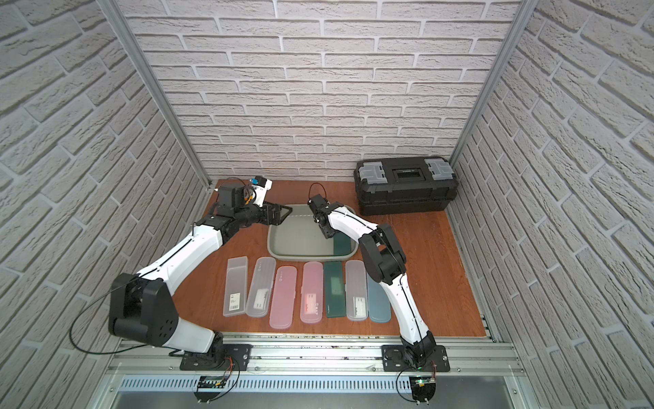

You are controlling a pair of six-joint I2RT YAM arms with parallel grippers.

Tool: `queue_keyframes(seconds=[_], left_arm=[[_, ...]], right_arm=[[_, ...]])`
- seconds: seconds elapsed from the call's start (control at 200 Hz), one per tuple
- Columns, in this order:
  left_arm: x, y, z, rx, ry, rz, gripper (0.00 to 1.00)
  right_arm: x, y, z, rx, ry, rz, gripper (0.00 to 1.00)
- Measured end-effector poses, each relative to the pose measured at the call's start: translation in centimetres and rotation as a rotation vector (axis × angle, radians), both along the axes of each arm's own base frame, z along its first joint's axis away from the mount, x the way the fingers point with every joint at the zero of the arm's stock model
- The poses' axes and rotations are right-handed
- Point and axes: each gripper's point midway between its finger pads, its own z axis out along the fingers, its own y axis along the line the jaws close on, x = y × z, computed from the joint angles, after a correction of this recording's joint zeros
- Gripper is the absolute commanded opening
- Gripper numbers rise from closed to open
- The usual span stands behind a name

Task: Put the pencil case into the storage box
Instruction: Place the pencil case at the storage box, then pick up the pencil case from the center of the board.

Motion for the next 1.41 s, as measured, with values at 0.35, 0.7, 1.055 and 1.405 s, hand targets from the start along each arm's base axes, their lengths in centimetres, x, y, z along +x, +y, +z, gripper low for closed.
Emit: queue_keyframes(seconds=[0.35, 0.7, 1.055, 1.405], left_arm=[[-0.6, -0.2, -0.9, 0.082, 0.009, 0.008, 0.98], [-6.9, -0.3, -0.9, 0.153, 0.017, 0.083, 0.99], [-13.3, -4.7, -7.0, 0.223, 0.148, 0.058, 0.98], [-11.7, -4.2, -6.9, 0.241, 0.118, 0.150, 0.99]], right_arm=[[-3.2, 0.9, 11.3, 0.282, -0.130, 0.031, 0.83], [-14.7, -4.1, 11.5, 0.466, -0.147, -0.069, 0.81], [-23.7, -9.9, 2.2, 0.401, 0.042, -0.332, 0.81], [-25.1, -13.1, -1.6, 0.493, 0.105, -0.518, 0.81]])
